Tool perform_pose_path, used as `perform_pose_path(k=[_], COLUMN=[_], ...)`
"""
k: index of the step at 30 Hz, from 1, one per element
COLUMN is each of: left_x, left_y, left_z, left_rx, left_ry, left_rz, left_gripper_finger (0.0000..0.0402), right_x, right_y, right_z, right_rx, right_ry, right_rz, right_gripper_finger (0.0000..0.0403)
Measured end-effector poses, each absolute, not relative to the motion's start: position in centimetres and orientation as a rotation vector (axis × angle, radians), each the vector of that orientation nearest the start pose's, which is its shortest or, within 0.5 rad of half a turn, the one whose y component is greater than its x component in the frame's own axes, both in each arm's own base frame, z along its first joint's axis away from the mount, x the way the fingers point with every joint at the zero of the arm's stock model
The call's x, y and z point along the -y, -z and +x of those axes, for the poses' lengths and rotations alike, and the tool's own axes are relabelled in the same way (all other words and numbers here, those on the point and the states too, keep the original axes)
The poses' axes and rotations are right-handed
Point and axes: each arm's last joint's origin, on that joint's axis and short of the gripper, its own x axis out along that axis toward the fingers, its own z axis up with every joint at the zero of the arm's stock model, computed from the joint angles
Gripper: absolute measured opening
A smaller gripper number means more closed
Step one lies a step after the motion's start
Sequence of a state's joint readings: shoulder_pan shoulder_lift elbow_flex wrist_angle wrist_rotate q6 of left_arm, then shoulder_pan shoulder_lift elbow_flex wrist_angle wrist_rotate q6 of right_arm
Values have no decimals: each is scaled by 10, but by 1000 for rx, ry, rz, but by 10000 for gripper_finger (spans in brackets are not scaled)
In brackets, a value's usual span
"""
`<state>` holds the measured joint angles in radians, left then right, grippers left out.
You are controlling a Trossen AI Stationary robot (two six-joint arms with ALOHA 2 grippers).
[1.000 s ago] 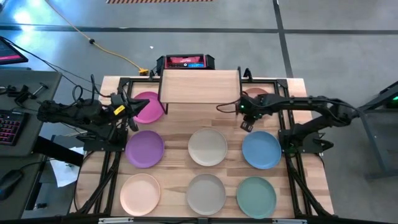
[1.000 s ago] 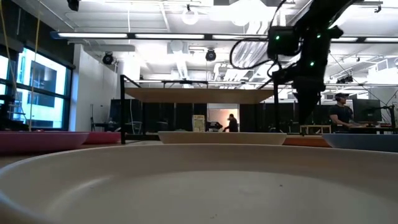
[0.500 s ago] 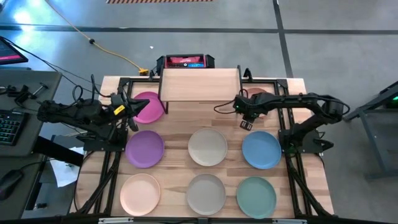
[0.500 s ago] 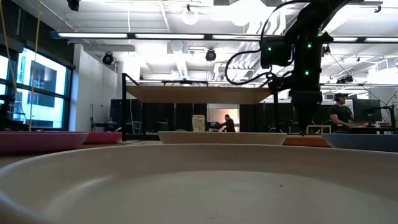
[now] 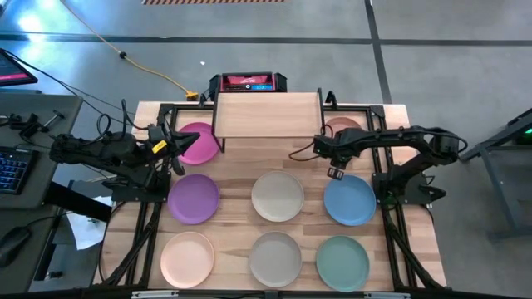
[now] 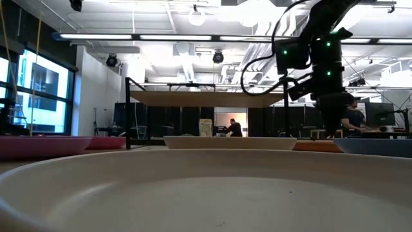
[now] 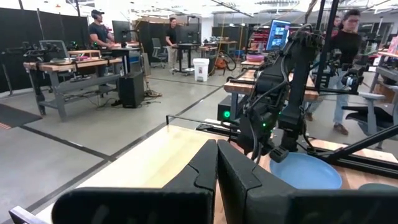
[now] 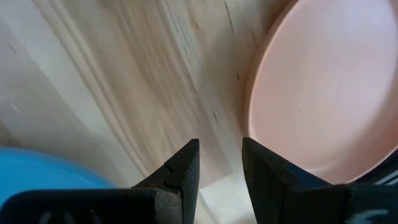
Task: Place and stack plates onto a shelf
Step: Put the brown plate on the shelf
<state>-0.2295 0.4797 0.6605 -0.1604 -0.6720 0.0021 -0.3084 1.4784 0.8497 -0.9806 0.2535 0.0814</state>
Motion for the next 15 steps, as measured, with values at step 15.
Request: perform_pose_path(k=[15], left_x=[7], left_y=[-329], left_z=[108], left_rx=[8], left_ry=[-443], left_rz=[0], left_gripper_finger=[3], right_x=[72], right_y=[-182], right_z=[201], right_rx=[-1693], right_ry=[464], right_rz=[46], right_gripper_finger=[103])
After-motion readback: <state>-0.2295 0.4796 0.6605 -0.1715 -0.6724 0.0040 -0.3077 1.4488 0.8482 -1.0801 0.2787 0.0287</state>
